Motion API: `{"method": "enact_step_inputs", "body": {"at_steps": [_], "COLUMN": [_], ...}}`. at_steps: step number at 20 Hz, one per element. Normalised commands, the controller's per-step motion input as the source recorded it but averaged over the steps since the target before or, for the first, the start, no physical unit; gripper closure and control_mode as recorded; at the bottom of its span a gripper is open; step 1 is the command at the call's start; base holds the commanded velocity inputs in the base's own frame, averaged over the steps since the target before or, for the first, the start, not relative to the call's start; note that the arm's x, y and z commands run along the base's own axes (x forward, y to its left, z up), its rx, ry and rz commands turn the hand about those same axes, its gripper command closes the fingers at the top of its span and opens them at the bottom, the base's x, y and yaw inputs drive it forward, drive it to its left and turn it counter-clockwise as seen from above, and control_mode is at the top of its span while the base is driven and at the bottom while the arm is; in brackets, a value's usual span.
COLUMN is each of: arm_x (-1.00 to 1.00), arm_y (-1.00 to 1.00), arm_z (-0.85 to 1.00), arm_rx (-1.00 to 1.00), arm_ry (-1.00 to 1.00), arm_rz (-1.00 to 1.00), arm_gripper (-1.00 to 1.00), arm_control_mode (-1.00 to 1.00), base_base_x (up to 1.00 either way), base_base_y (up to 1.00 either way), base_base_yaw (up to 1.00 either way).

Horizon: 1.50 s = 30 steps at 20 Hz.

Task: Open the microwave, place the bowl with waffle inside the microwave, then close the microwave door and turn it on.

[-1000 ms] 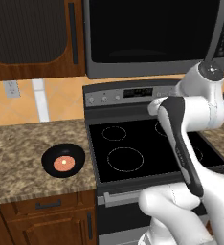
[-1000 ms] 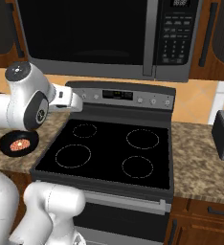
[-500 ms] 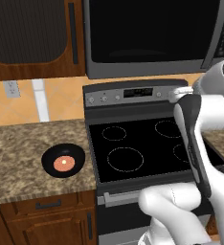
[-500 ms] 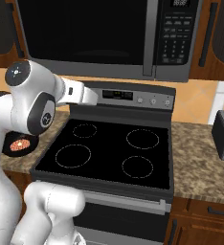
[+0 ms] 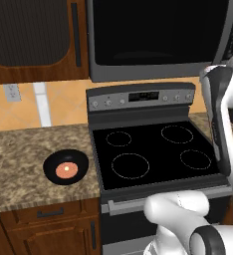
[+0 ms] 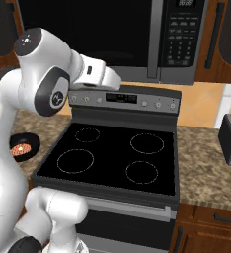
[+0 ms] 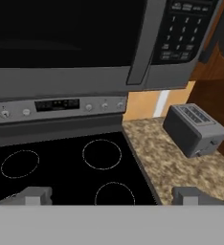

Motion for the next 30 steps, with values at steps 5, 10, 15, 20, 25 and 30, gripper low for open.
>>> {"method": "enact_step_inputs", "body": {"at_steps": [5,10,15,20,25,30], "arm_x": [0.00,0.17,0.41,0.56,0.63,0.63], "arm_y": [-0.57,-0.45,-0.34,-0.19,-0.01,-0.03], "arm_z": [0.15,0.00,0.00,0.00,0.00,0.00], "arm_rx": [0.06,0.06,0.01,0.00,0.00,0.00], "arm_ry": [0.00,-0.11,-0.10,-0.11,-0.07,-0.02], "arm_rz": [0.00,-0.01,-0.04,-0.03,0.00,0.00], "arm_gripper": [-1.00,-1.00,-1.00,-1.00,-1.00,-1.00], "arm_control_mode": [-1.00,-1.00,-1.00,-1.00,-1.00,-1.00], "base_base_x": [0.00,0.00,0.00,0.00,0.00,0.00], "base_base_y": [0.00,0.00,0.00,0.00,0.00,0.00], "base_base_yaw": [0.00,0.00,0.00,0.00,0.00,0.00]}}
